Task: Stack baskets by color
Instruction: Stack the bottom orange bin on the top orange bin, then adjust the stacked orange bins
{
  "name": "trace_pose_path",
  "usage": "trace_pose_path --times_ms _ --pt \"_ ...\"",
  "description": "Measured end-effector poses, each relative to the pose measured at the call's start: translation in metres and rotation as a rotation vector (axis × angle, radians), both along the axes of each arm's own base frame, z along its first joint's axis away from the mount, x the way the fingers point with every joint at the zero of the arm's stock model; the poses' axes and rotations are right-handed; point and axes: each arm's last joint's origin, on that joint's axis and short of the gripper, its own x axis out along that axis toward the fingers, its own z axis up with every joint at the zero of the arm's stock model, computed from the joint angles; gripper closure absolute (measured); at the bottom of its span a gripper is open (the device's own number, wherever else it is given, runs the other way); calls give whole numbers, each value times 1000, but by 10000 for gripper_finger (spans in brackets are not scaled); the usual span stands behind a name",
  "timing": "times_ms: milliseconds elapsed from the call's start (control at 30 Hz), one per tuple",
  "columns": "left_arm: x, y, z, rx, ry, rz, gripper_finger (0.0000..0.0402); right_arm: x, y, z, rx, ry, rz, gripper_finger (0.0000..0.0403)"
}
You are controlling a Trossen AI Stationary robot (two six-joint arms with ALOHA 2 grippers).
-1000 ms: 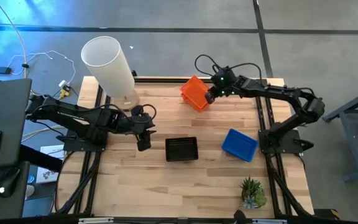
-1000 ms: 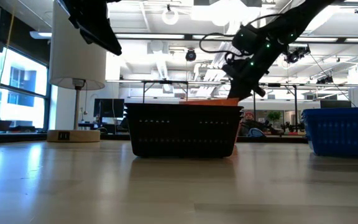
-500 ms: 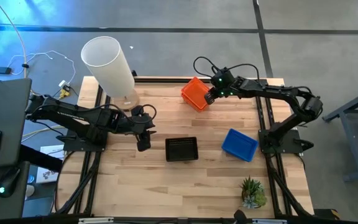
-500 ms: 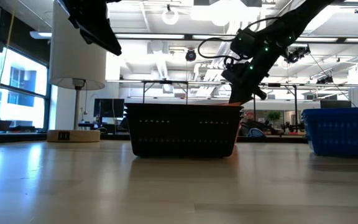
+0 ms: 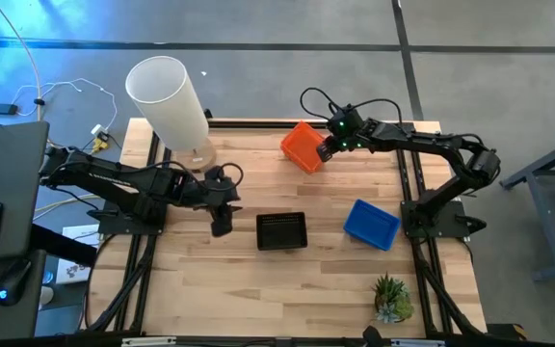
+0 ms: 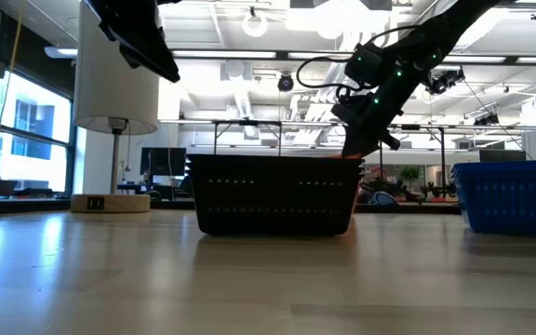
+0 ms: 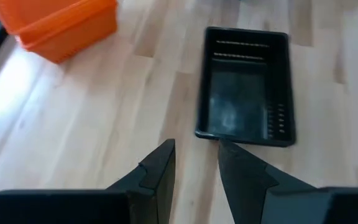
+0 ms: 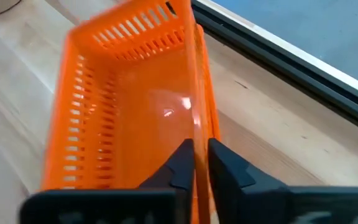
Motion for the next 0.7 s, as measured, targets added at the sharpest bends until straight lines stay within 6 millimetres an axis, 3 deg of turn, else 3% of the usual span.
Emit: trace_pose_path --times_ms 300,433,700 --pt "0 4 0 -50 3 -27 294 0 0 0 -6 4 -6 284" --pt "0 7 -9 -70 6 -55 294 -1 0 4 -13 -6 -6 275" --pt "0 14 -35 -153 -26 -59 294 -7 13 31 -43 -95 39 274"
